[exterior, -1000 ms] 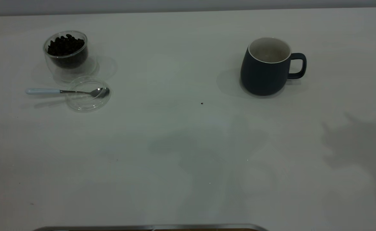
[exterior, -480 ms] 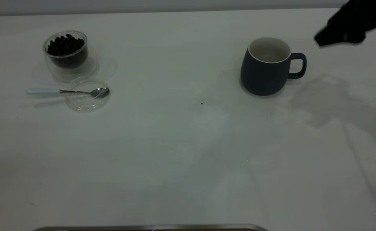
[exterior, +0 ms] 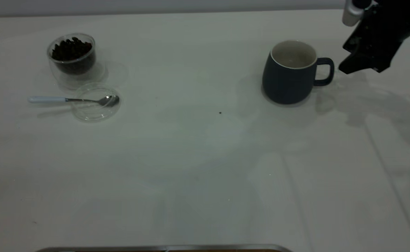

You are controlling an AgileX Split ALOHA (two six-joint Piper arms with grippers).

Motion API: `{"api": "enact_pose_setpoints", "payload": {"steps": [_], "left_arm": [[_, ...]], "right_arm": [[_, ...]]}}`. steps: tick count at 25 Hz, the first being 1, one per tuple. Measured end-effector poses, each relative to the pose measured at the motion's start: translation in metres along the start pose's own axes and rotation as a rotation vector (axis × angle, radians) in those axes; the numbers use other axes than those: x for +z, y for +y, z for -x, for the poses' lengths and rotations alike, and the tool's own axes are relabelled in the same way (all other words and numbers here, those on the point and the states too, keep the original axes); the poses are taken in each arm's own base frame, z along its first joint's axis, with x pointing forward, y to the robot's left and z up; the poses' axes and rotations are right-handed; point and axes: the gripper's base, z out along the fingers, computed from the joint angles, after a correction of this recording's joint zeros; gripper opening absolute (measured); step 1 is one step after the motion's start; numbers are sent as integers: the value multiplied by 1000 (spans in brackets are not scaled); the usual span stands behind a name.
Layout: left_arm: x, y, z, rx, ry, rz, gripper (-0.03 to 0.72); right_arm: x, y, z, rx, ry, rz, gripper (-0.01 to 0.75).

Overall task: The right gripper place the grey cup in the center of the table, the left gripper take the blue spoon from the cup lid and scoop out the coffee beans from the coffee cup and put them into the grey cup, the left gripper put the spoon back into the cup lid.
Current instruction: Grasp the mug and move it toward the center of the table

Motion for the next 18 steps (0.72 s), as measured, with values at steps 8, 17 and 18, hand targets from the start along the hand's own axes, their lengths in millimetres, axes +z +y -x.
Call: {"api": "enact_pose_setpoints", "payload": {"steps": [8,17,18], "left_arm": [[0,0,0,0,0,0,445],[0,0,0,0,0,0,445],[0,0,0,0,0,0,445]], "right_arm": [[8,0,7,-12,-54,71,530],[40,16,40,-80,-81,122,530],[43,18,46,-89,-89,124,530]]}}
